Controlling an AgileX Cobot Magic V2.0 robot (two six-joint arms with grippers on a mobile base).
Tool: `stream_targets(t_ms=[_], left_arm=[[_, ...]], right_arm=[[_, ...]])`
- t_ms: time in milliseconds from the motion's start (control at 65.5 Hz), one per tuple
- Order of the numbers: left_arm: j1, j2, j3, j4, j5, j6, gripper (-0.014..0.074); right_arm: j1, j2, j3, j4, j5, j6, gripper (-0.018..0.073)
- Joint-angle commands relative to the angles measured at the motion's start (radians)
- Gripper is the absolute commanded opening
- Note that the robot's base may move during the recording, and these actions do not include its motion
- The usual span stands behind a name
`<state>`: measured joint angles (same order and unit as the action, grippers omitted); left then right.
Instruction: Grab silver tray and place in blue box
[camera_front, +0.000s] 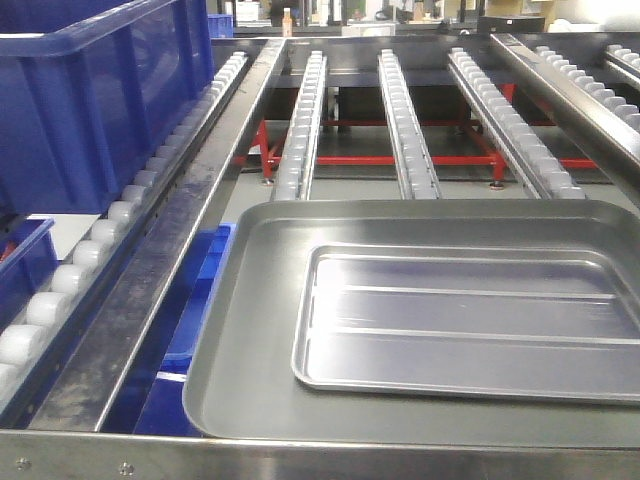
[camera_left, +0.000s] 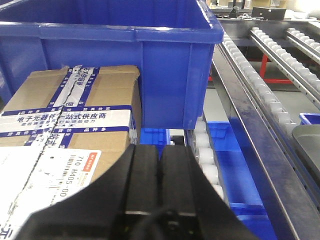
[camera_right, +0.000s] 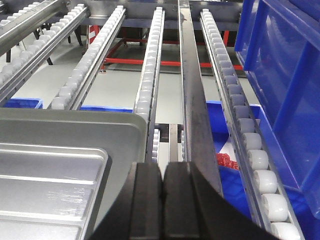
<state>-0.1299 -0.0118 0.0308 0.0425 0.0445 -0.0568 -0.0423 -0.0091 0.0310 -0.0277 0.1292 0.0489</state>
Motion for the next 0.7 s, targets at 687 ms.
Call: stream_targets(t_ms=[687], left_arm=[[-0.005,-0.018,-0.005,-0.006,-0.082,0.001,-0.0105]], right_arm=[[-0.003,-0.021,0.002,-0.009,-0.094,-0.007,0.0059]])
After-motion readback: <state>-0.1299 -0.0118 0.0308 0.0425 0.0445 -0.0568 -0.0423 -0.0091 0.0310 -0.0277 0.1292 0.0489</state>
